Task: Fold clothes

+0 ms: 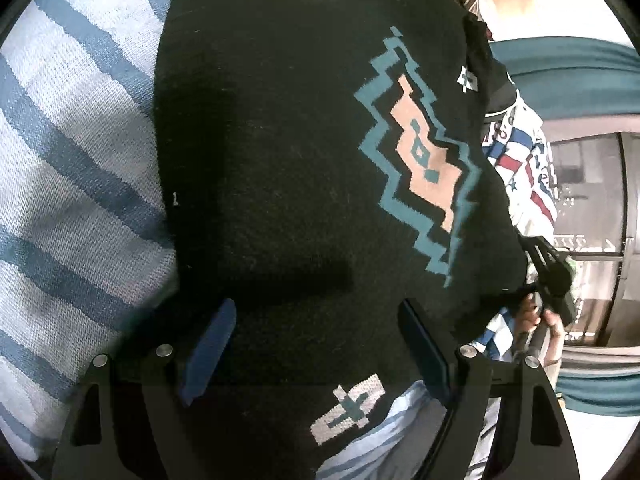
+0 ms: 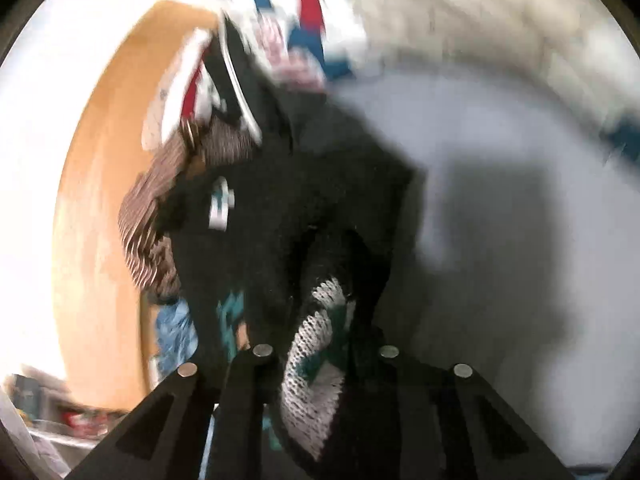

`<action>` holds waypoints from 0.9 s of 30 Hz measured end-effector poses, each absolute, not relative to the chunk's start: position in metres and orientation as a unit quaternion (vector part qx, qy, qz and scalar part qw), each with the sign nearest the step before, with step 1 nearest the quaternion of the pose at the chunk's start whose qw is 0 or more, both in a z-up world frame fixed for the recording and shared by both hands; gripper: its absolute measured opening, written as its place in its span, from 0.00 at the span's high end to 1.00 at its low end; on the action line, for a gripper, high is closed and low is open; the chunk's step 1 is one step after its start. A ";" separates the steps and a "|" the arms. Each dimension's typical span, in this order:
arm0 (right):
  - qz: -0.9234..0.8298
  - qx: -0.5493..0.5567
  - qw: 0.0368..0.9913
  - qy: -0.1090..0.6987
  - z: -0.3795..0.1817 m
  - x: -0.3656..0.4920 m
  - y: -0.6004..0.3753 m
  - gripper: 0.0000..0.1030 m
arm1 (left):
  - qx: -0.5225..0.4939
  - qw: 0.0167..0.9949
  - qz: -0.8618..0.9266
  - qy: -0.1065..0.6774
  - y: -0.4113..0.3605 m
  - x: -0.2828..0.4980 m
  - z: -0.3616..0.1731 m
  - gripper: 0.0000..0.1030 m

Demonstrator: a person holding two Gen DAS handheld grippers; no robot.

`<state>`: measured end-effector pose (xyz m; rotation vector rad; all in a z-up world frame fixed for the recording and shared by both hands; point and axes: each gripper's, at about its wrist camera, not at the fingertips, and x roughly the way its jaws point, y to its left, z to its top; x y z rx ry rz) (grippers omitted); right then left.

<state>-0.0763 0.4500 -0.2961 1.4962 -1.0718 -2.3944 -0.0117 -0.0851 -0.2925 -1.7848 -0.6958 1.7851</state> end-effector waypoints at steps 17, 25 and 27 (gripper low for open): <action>-0.823 0.460 0.164 -0.289 -0.242 -0.052 0.379 0.80 | -0.649 0.270 0.660 -0.264 -0.084 -0.011 -0.295 0.19; -0.668 0.589 0.434 -0.139 -0.236 -0.024 0.195 0.57 | -0.577 0.290 0.647 -0.405 -0.136 0.004 -0.286 0.23; -0.655 0.606 0.415 -0.176 -0.249 -0.022 0.202 0.41 | -0.563 0.279 0.645 -0.435 -0.160 0.004 -0.281 0.22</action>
